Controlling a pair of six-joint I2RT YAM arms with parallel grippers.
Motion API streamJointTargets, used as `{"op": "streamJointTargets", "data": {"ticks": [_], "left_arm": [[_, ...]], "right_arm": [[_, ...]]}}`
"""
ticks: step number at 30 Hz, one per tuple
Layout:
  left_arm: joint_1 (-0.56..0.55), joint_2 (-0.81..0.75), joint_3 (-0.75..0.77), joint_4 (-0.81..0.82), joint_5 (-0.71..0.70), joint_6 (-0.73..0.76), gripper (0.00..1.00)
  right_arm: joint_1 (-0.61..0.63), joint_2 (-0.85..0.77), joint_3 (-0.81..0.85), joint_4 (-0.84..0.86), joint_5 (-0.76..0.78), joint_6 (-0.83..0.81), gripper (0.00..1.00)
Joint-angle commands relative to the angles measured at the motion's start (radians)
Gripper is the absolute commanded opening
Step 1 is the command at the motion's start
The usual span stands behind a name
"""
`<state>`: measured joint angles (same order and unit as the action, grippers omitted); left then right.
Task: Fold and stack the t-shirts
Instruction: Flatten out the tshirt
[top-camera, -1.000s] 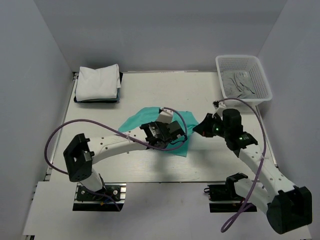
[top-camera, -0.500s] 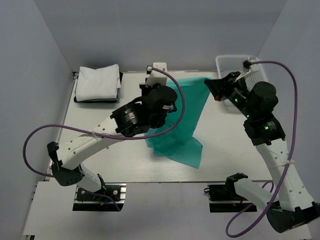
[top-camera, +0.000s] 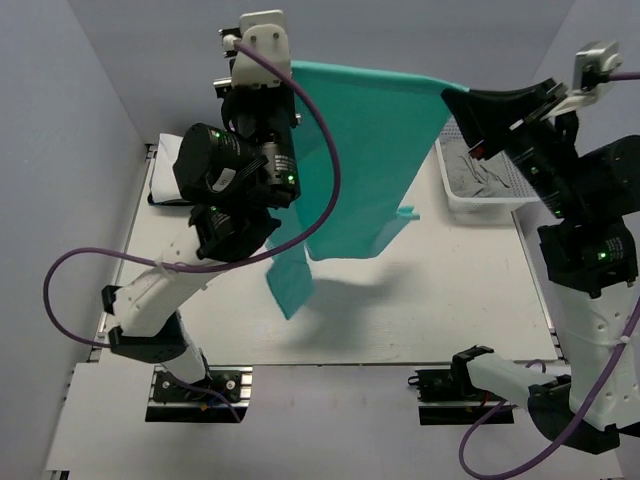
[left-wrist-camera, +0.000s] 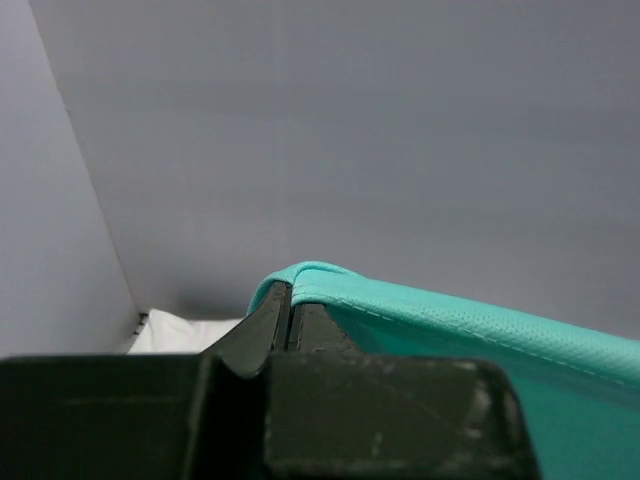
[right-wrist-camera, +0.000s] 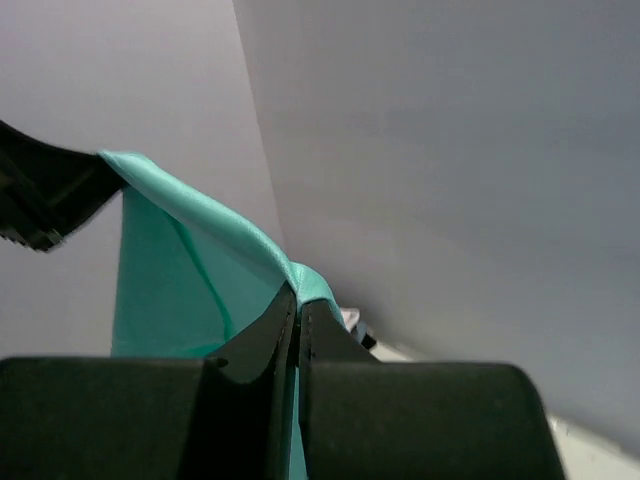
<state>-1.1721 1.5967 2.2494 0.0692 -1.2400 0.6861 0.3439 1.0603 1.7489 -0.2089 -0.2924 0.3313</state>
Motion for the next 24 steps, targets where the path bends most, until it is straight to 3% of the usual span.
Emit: {"op": "streamJointTargets", "data": {"ticks": [1,3,6,15,17,22,24], "left_arm": [[0.000,0.093,0.160,0.248,-0.058,0.396,0.00],[0.000,0.124,0.216,0.260,-0.035,0.438,0.00],[-0.021,0.106,0.164,0.270,-0.022,0.449,0.00],[-0.041,0.042,-0.032,0.285,-0.013,0.428,0.00],[-0.041,-0.029,-0.176,0.249,0.026,0.376,0.00],[-0.006,-0.208,-0.454,0.046,0.204,-0.007,0.00],[0.005,-0.265,-0.612,0.085,0.249,-0.051,0.00]], "right_arm": [[-0.006,0.043,0.136,0.011,0.048,-0.032,0.00],[-0.009,0.081,0.219,-0.021,0.047,-0.035,0.00],[-0.009,0.090,0.244,-0.030,0.033,-0.025,0.00],[-0.008,0.036,0.084,0.023,0.099,-0.024,0.00],[-0.006,0.041,0.035,0.028,0.120,-0.032,0.00],[-0.008,0.041,-0.127,0.078,0.223,-0.026,0.00],[-0.009,0.043,-0.218,0.121,0.259,-0.023,0.00]]}}
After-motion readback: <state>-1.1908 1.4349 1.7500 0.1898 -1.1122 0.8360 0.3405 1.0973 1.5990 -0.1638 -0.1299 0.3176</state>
